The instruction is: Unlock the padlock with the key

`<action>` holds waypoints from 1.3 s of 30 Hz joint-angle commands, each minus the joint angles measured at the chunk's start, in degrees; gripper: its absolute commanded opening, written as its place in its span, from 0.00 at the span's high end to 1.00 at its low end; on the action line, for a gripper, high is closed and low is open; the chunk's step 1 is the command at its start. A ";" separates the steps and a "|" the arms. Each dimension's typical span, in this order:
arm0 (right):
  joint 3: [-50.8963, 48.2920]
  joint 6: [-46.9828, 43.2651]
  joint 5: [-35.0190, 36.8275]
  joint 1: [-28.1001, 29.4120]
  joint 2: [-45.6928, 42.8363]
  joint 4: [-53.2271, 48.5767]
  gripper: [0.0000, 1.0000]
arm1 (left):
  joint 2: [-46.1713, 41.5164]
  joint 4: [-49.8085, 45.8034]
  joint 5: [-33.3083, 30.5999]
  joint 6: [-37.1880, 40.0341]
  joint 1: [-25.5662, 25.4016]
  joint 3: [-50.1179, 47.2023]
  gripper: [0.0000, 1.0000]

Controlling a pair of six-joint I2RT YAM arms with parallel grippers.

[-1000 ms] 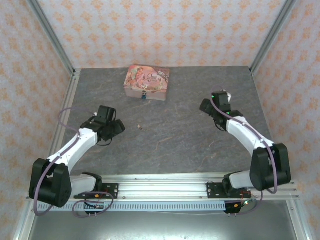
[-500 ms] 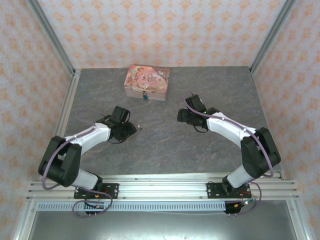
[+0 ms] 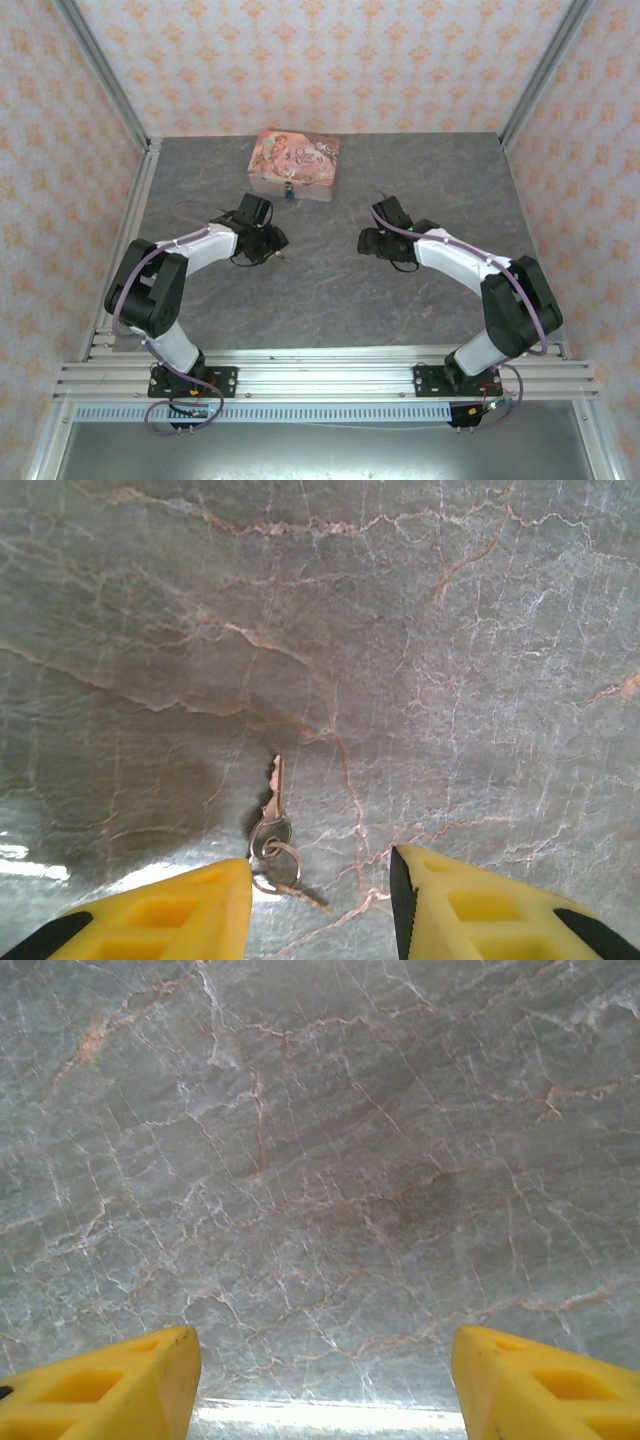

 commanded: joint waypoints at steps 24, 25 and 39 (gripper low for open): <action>-2.27 -2.12 0.81 0.30 -3.28 -3.21 0.32 | 3.91 -4.58 -0.63 0.34 -0.21 3.13 0.69; -2.27 -2.13 0.81 0.30 -3.35 -3.27 0.32 | 4.06 -4.47 -0.57 0.32 -0.19 3.16 0.69; -3.67 -1.52 1.16 0.30 -4.46 -3.30 0.32 | 5.79 -4.46 -0.10 0.90 -0.13 3.28 0.80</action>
